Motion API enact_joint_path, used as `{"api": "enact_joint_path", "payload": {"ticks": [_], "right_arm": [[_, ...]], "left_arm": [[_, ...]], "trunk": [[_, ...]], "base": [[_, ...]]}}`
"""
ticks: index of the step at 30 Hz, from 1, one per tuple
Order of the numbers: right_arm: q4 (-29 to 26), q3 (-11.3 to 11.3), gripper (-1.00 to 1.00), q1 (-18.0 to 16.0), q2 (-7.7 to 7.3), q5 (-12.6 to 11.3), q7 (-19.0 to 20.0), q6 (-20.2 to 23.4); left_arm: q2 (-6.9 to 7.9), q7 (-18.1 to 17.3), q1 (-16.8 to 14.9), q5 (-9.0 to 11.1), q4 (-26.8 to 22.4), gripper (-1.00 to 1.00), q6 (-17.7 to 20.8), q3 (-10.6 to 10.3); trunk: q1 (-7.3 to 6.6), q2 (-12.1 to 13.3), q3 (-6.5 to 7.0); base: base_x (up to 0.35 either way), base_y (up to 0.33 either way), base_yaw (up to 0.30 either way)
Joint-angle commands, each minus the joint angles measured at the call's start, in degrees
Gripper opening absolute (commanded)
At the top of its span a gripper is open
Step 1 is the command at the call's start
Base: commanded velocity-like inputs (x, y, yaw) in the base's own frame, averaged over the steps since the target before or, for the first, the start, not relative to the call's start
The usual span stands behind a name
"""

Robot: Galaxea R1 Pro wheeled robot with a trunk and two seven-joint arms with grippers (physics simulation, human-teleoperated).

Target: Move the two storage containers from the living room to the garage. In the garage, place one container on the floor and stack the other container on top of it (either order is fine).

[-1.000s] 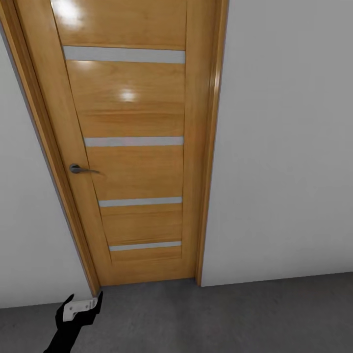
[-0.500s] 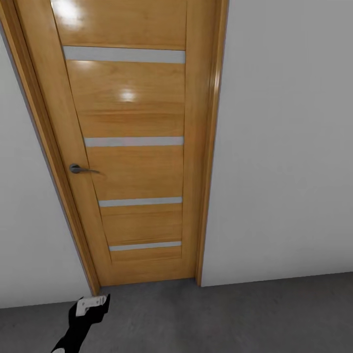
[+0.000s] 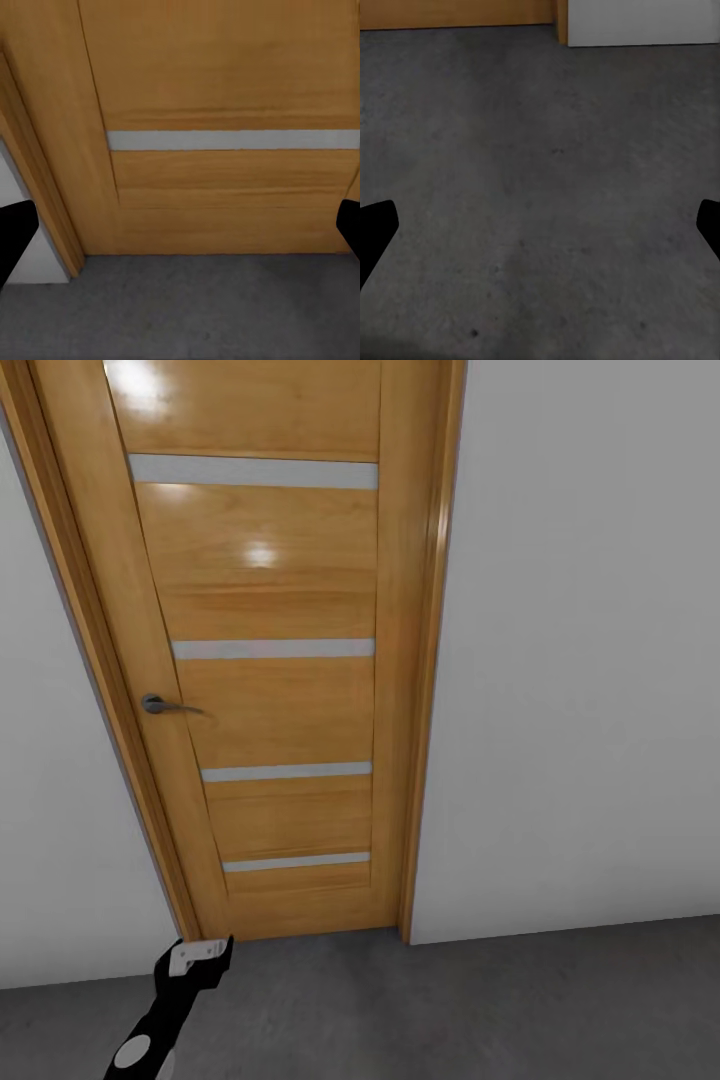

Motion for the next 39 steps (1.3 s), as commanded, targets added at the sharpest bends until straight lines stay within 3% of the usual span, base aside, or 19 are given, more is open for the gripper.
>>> {"api": "enact_joint_path", "payload": {"ticks": [1, 12, 39], "right_arm": [[0.0, -0.3, 1.0, 0.0, 0.03, 0.0, 0.4, -0.1], [0.0, -0.2, 1.0, 0.0, 0.13, 0.0, 0.4, -0.1], [0.0, -0.2, 1.0, 0.0, 0.21, 0.0, 0.4, -0.1]], "left_arm": [[-0.02, -0.4, -0.1, -0.1, 0.2, 1.0, -0.5, 0.2], [0.0, -0.3, -0.3, -0.3, 2.1, 1.0, -2.0, 0.2], [0.06, -0.3, -0.4, -0.3, -0.3, 1.0, -2.4, 0.4]], "trunk": [[0.0, 0.0, -0.06], [0.0, 0.0, -0.06], [0.0, 0.0, -0.06]], "base": [[0.0, 0.0, 0.0], [0.0, 0.0, 0.0], [0.0, 0.0, 0.0]]}}
